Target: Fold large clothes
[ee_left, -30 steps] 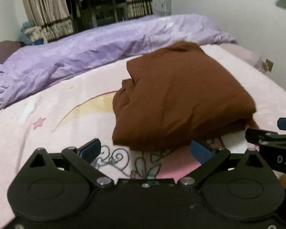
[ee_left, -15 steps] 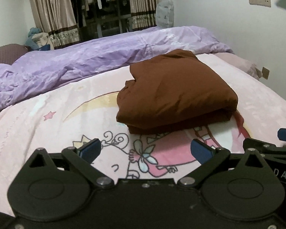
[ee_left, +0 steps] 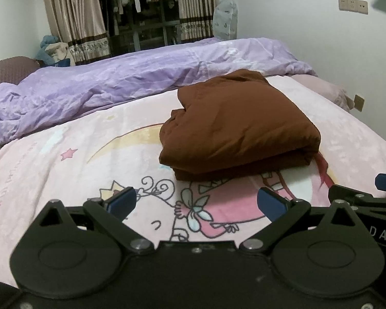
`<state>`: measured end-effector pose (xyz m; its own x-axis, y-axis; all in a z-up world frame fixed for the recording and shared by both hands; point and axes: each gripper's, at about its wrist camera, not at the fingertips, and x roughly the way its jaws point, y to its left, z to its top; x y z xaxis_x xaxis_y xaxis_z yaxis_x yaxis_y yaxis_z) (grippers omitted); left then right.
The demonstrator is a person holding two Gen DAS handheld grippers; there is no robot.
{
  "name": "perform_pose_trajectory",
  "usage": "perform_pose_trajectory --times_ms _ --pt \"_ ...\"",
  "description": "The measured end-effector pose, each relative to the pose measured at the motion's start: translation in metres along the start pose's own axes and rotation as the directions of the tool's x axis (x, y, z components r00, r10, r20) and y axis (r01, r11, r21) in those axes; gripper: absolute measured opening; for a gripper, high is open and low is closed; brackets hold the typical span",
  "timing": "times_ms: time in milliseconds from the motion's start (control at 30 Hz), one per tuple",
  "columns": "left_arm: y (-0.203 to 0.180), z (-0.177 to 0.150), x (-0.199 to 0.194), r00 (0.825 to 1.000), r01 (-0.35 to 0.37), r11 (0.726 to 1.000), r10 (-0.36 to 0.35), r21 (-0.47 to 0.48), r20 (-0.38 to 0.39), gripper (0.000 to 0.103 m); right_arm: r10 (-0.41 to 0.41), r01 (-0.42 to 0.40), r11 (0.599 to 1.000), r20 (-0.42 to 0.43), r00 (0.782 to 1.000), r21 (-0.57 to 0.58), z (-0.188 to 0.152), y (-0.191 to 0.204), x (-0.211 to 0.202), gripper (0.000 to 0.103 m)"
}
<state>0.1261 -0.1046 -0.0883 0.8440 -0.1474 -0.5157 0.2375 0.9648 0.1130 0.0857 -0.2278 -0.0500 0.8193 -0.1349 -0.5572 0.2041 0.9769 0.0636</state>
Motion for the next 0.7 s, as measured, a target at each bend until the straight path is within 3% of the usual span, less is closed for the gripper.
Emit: perform_pose_trajectory --times_ms 700 --pt "-0.0054 0.0003 -0.0006 1.0 -0.015 1.0 0.015 -0.001 0.004 0.103 0.0 0.0 1.0 0.0 1.0 -0.001 0.0003 -0.0017 0.0 0.089"
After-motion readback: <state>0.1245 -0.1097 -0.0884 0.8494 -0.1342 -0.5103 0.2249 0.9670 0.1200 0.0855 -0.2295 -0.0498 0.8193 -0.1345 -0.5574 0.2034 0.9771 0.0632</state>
